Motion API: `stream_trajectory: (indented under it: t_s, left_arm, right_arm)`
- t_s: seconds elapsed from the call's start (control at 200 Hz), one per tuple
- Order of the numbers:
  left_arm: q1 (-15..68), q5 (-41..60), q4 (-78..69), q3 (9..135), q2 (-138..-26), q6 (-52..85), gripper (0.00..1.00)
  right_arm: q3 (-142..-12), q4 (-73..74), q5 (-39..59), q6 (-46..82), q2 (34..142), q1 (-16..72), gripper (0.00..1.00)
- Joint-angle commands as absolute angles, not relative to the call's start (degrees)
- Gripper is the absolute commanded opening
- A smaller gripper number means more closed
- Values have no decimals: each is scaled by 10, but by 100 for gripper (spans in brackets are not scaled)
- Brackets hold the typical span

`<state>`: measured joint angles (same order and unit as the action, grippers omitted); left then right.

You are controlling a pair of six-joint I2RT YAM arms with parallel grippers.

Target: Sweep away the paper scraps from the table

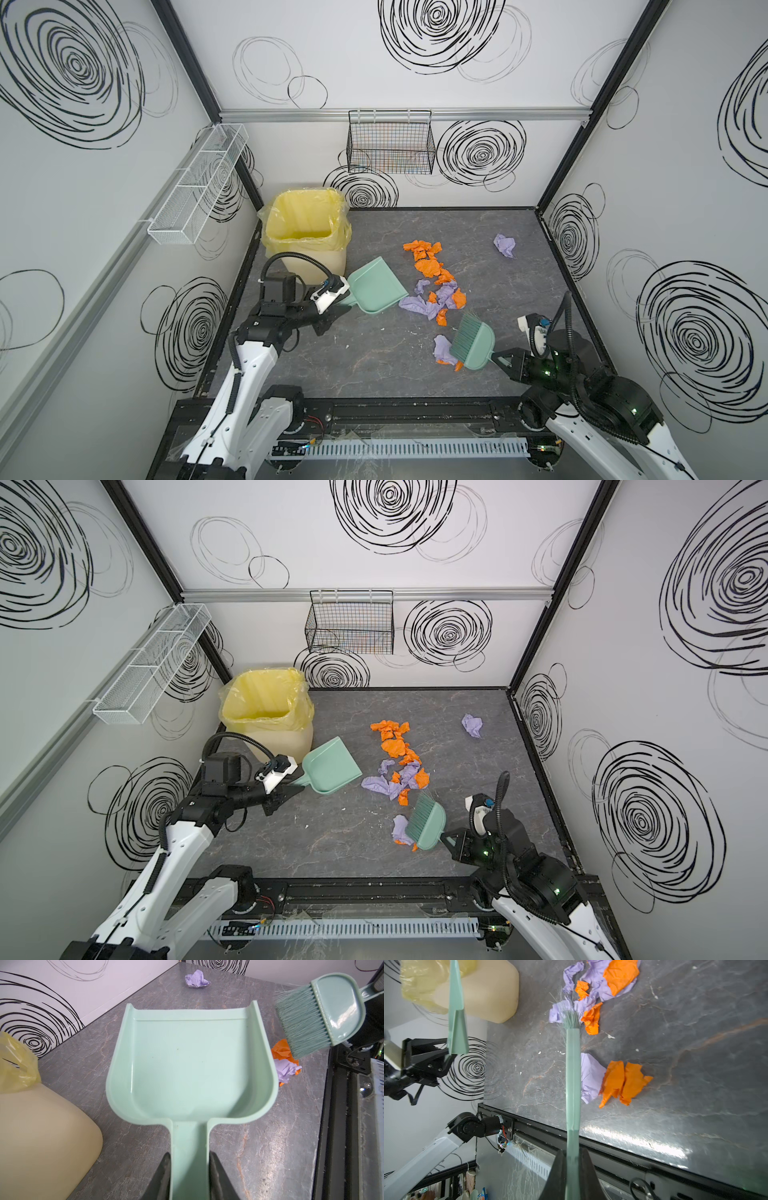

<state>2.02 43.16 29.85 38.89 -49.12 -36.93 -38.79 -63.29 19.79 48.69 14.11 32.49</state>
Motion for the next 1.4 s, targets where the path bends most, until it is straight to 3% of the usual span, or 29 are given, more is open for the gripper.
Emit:
stream_trajectory:
  t_s: [0.0, 0.295, 0.655, 0.941, 1.166, 1.396]
  left_arm:
    - [26, 433, 277, 385, -491, -364, 0]
    - [30, 431, 278, 384, -489, -365, 0]
    - [40, 433, 285, 386, -485, -366, 0]
    - [39, 431, 285, 386, -482, -367, 0]
    - [39, 435, 286, 385, -484, -370, 0]
    - [40, 443, 284, 385, -496, -374, 0]
  right_arm:
    - [-428, -705, 169, 477, 155, 317, 0]
    - [-487, -721, 178, 485, 191, 313, 0]
    - [-631, -721, 37, 423, 379, 314, 0]
    - [-543, -725, 19, 400, 438, 314, 0]
    - [-520, -725, -61, 372, 455, 291, 0]
    - [-499, -724, 4, 368, 447, 271, 0]
